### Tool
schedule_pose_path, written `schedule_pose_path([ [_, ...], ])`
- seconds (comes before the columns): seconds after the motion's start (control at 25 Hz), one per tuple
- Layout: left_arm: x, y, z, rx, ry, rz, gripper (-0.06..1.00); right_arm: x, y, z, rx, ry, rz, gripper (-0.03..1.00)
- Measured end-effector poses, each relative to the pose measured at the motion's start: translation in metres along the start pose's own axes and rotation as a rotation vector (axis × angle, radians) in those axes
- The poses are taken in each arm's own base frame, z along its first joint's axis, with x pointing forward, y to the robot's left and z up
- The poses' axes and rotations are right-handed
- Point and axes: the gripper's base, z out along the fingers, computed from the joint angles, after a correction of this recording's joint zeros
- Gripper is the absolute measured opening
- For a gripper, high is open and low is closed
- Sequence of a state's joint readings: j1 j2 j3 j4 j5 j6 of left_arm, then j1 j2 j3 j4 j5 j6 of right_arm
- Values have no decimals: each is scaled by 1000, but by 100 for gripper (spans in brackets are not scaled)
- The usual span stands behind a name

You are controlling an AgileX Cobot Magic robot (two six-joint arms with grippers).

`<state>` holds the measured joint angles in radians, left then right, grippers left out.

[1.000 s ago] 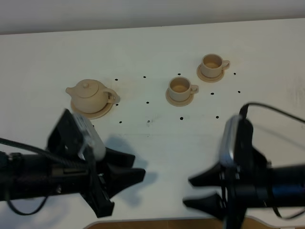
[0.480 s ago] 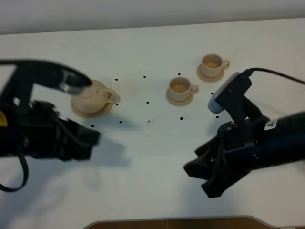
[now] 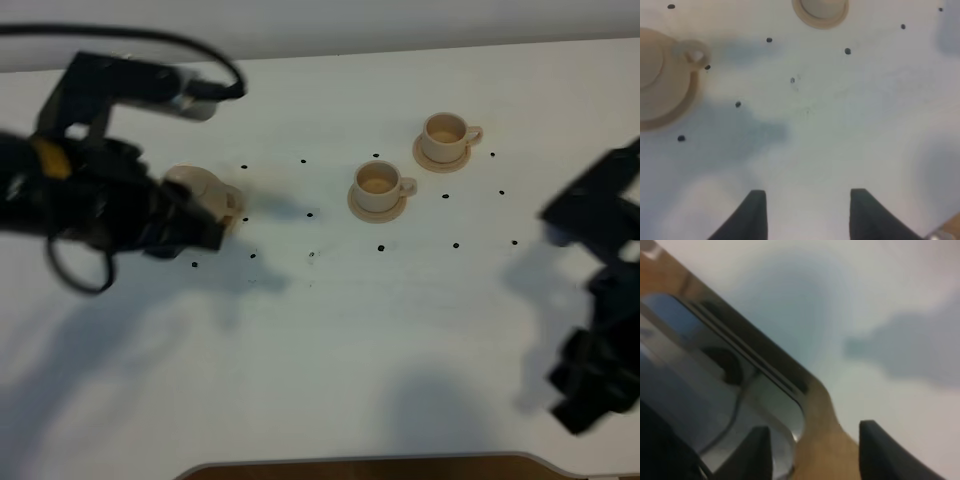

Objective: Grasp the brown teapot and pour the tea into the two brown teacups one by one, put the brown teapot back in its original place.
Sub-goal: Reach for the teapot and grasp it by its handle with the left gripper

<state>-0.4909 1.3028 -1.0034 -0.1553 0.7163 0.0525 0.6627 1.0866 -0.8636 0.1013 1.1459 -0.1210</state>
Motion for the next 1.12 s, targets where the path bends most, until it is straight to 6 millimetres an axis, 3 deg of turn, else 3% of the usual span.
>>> schedule_pose_path([
  [0.12,-18,1,19,-2,31,20,41,24,-1,-19,57,-81,-10,40],
  [0.36,-41,4,53,-7,49,38,41,86,0,-12,107,-156,-30,40],
  [0.56,-48,7,77,-11,67,35,41,123,2,-10,119,-305,-36,40],
  [0.8,-54,8,85,-15,31,33,41,141,5,-20,139,-477,-64,40],
  [1.12,-55,8,85,-17,13,34,40,146,5,-23,154,-517,-42,40],
])
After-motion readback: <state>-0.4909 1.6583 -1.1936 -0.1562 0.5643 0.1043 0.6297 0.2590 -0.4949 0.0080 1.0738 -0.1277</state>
